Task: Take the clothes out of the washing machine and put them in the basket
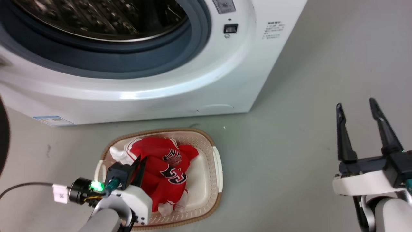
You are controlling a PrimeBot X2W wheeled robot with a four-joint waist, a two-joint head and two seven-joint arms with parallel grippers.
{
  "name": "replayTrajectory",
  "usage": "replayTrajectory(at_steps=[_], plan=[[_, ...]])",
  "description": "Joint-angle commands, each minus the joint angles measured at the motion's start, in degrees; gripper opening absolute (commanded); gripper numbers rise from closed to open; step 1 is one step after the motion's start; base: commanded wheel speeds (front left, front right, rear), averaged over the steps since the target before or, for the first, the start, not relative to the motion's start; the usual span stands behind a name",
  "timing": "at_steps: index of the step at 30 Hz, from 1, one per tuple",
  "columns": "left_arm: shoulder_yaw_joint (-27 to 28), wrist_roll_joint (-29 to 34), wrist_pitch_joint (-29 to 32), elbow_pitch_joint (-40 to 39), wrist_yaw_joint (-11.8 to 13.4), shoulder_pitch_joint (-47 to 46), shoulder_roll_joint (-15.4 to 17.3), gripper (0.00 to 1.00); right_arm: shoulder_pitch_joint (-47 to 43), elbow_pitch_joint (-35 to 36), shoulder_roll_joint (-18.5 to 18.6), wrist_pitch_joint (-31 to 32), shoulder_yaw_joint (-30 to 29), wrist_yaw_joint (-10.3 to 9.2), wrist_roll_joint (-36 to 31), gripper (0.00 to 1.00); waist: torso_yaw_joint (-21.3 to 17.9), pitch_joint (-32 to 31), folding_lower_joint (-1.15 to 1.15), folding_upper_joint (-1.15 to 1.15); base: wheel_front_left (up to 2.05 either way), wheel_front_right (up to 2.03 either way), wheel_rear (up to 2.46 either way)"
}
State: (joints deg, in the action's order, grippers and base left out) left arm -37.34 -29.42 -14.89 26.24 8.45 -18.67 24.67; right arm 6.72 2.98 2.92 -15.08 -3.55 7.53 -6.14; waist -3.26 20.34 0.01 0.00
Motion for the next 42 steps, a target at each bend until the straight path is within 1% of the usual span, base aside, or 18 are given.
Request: replayTrajectory(at_steps=[1, 6, 12, 18, 24, 28, 30, 31, 32, 33, 35, 38, 42], plan=[[-0.2, 0.9, -0.4, 1.9, -0.8, -2.1, -0.7, 0.00, 1.3, 0.5, -0.1, -0.1, -0.4, -0.08, -0.2, 1.00, -2.4, 3.5, -0.01, 0.00, 0.00, 0.00, 0.00], [0.8, 3.5, -0.4, 10.5, -3.2, -6.6, -3.0, 0.00, 3.1, 1.5, -0.1, -0.1, -1.4, -0.08, -0.1, 1.00, -4.8, 8.6, -0.01, 0.00, 0.00, 0.00, 0.00], [3.2, 6.0, -0.3, 18.5, -5.0, -11.7, -3.8, 0.00, 5.3, 2.8, -0.1, -0.1, -1.7, -0.08, 1.4, 1.00, -7.4, 14.9, -0.01, 0.00, 0.00, 0.00, 0.00], [5.2, 7.9, -0.3, 24.9, -6.4, -16.2, -4.5, 0.00, 5.6, 3.6, -0.1, -0.1, -1.9, -0.08, 2.0, 1.00, -8.2, 19.2, -0.01, 0.00, 0.00, 0.00, 0.00], [6.2, 9.3, -0.3, 30.0, -7.3, -19.4, -5.2, 0.00, 6.4, 4.0, -0.1, -0.1, -2.1, -0.08, 2.0, 1.00, -8.6, 22.4, -0.01, 0.00, 0.00, 0.00, 0.00], [7.3, 9.4, -0.3, 32.8, -7.4, -21.1, -6.4, 0.00, 6.5, 4.3, -0.1, -0.1, -2.2, -0.08, 1.9, 1.00, -8.4, 24.0, -0.01, 0.00, 0.00, 0.00, 0.00], [7.6, 9.7, -0.3, 33.8, -7.0, -21.7, -6.8, 0.00, 6.6, 4.4, -0.1, -0.1, -2.1, -0.08, 1.9, 1.00, -8.2, 24.4, -0.01, 0.00, 0.00, 0.00, 0.00], [7.9, 9.5, -0.3, 34.3, -7.0, -21.8, -7.1, 0.37, 6.7, 4.4, -0.1, -0.1, -2.1, -0.08, 1.9, 1.00, -8.1, 24.5, -0.01, 0.00, 0.00, 0.00, 0.00], [8.0, 9.7, -0.3, 34.6, -7.0, -21.9, -7.4, 0.96, 6.8, 4.3, -0.1, -0.1, -2.2, -0.08, 1.9, 1.00, -8.0, 24.4, -0.01, 0.00, 0.00, 0.00, 0.00], [8.1, 9.8, -0.3, 34.9, -7.1, -21.9, -7.8, 1.00, 6.9, 4.0, -0.1, -0.1, -2.3, -0.08, 1.9, 1.00, -7.8, 24.2, -0.01, 0.00, 0.00, 0.00, 0.00], [8.4, 10.2, -0.3, 34.7, -7.3, -21.7, -8.3, 1.00, 7.3, 3.6, -0.1, -0.1, -2.4, -0.08, 1.8, 1.00, -7.5, 23.4, -0.01, 0.00, 0.00, 0.00, 0.00], [10.5, 8.6, -0.3, 33.3, -8.8, -20.0, -8.9, 1.00, 7.4, 3.2, -0.1, -0.1, -2.0, -0.08, 1.7, 1.00, -7.0, 21.3, -0.01, 0.00, 0.00, 0.00, 0.00], [14.0, 7.7, -0.3, 27.9, -10.2, -17.9, -9.7, 1.00, 6.2, 2.4, -0.1, -0.1, -2.0, -0.08, 1.0, 1.00, -5.8, 17.2, -0.01, 0.00, 0.00, 0.00, 0.00]])
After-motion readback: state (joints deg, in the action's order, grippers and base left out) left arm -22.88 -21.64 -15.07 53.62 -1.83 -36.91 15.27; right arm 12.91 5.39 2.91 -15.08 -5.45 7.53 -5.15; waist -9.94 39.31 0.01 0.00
